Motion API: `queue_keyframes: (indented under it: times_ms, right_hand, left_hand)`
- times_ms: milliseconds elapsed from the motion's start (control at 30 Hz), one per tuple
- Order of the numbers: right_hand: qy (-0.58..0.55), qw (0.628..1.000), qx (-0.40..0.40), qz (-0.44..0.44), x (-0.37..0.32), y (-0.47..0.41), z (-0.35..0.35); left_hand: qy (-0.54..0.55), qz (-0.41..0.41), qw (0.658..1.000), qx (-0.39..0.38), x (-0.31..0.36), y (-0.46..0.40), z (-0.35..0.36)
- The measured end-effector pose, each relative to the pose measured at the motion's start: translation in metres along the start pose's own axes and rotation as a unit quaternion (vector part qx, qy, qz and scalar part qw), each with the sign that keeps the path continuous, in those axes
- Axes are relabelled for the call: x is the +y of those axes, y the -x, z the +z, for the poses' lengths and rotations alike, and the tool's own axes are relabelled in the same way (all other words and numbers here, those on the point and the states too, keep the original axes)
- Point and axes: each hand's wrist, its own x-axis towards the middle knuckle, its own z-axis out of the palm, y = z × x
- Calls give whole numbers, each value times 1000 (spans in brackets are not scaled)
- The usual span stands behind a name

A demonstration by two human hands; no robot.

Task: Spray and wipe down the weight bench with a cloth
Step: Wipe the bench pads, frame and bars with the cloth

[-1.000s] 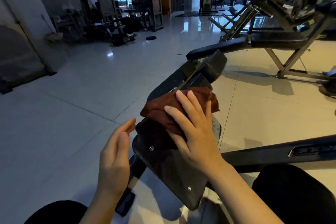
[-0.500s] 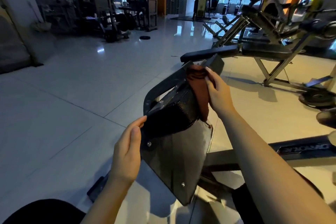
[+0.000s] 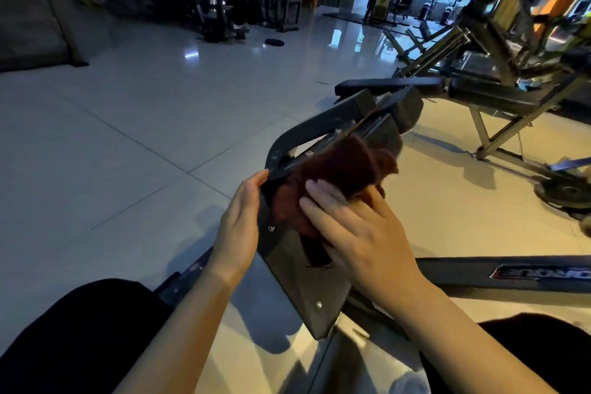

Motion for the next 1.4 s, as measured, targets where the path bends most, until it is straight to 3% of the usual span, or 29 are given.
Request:
queue_keyframes:
  times_ms: [133,267,500,700,867,1000,1100,1167,1267,1333,1400]
  right_hand:
    - [117,984,-118,-62,-13,-19,17]
    - [153,972,-163,-70,-23,-36,30]
    - [135,983,-112,-55,15,-10,-30]
    - [80,994,-30,62,20,7,-31]
    - [114,990,-79,5,-9,-8,2]
    - [110,991,-79,10,-6,-14,-4]
    - [57,997,-57,19,4,-7,-15]
    - [-1,997,-28,66,9,0,-26]
    - [-167,974,-4,153,9,12,-49]
    - [-285,938,0,200,9,22,-67]
    - [-348,909,1,229,14,30,-83]
  left_hand:
    - [8,-11,1000,-6,-1,1,0]
    - [24,-17,1000,-5,2,2,-6]
    - [-15,14,1000,-15,5,7,-18]
    - [-66,46,994,-70,6,16,-8]
    - [-43,42,997,-56,10,18,-6]
    - [-81,67,994,-25,8,25,-3]
    - [-205,156,966,-3,7,32,-8]
    - [-300,266,916,-4,12,36,-7]
    - [-347,389,853,-30,26,38,7]
    - [-328,430,840,-46,37,39,21]
    - [-282,424,859,-52,50,42,33]
